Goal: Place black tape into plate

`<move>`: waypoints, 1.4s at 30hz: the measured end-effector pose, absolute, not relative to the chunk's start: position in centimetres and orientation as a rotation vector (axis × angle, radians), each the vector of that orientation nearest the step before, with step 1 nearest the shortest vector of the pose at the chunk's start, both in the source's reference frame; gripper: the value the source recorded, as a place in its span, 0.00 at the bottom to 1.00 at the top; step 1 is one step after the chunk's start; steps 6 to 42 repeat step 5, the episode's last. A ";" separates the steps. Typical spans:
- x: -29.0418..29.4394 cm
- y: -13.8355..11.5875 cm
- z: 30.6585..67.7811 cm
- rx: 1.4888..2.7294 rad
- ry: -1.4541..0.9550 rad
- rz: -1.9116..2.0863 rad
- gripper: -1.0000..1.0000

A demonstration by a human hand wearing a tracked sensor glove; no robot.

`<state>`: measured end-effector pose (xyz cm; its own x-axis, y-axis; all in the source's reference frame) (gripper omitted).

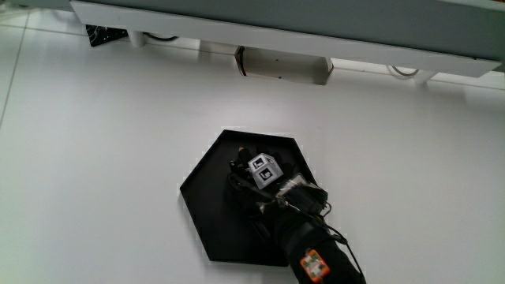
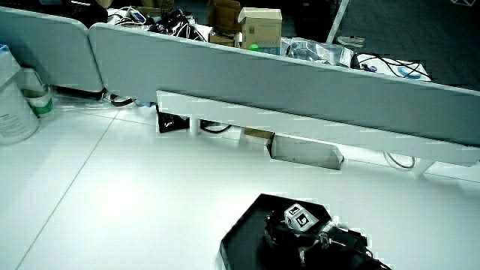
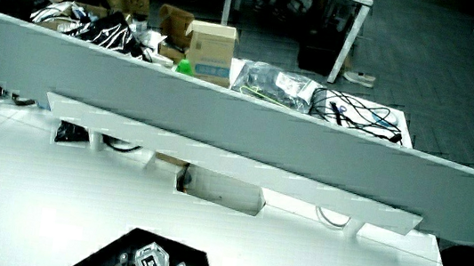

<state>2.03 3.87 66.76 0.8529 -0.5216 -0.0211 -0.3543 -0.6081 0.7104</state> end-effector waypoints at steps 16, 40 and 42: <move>3.1 4.6 64.6 2.346 -0.665 -0.075 0.00; 3.1 4.6 64.6 2.346 -0.665 -0.075 0.00; 3.1 4.6 64.6 2.346 -0.665 -0.075 0.00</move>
